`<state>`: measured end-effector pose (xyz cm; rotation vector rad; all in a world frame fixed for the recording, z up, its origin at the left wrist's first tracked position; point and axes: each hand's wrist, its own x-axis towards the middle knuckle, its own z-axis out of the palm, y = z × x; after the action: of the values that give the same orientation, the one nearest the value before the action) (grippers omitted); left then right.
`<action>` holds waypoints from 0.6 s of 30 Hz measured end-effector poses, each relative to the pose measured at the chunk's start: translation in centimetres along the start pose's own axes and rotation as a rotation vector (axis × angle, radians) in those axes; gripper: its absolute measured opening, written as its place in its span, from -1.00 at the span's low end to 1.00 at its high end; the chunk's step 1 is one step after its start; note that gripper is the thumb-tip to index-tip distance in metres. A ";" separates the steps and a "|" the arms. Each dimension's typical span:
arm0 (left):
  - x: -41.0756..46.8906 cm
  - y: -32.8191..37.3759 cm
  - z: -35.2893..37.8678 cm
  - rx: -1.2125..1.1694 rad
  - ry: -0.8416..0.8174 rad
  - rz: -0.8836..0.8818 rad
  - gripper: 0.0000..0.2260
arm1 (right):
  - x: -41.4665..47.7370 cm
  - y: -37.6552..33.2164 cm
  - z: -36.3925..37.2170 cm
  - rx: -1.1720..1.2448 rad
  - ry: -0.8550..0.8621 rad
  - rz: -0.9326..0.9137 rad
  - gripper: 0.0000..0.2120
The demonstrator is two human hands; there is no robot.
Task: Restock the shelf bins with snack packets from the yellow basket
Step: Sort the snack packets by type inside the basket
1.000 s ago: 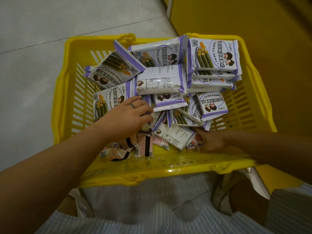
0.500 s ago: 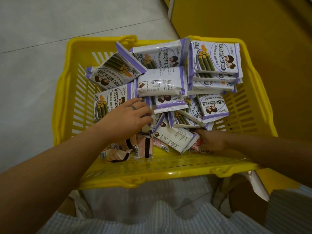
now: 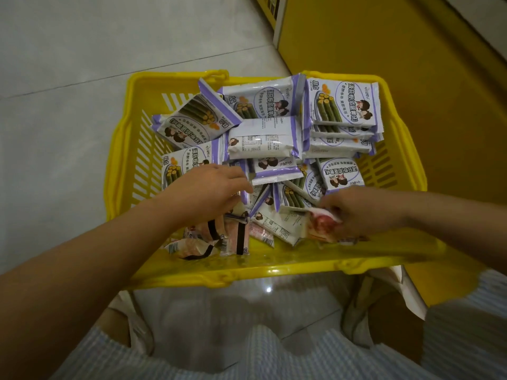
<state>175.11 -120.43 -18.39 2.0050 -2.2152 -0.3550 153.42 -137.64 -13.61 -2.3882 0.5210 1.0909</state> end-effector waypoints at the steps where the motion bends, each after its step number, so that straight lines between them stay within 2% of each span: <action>1: 0.0 0.1 -0.3 -0.101 0.006 -0.085 -0.74 | 0.2 -1.0 -0.5 0.085 0.032 -0.050 -0.70; 4: 0.1 0.5 -1.3 -0.496 0.010 -0.286 -0.60 | 2.0 -4.4 -0.9 0.289 0.144 -0.164 -0.63; 6: -0.2 0.5 -2.0 -0.622 -0.084 -0.357 -0.49 | 3.6 -6.5 -0.3 0.477 0.194 -0.187 -0.60; 9: -0.9 -0.2 -2.4 -0.535 -0.234 -0.364 -0.47 | 5.4 -8.8 1.0 0.783 0.202 -0.171 -0.63; 14: -1.7 -1.6 -2.8 -0.527 -0.439 -0.414 -0.48 | 7.0 -9.7 2.3 1.015 0.228 -0.116 -0.47; 18: -2.4 -1.9 -2.2 -0.579 -0.557 -0.441 -0.46 | 7.7 -9.8 3.0 1.236 0.186 -0.163 -0.54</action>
<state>177.71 -118.44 -16.60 2.1757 -1.5554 -1.5599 161.38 -129.01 -18.92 -1.3741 0.7486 0.2625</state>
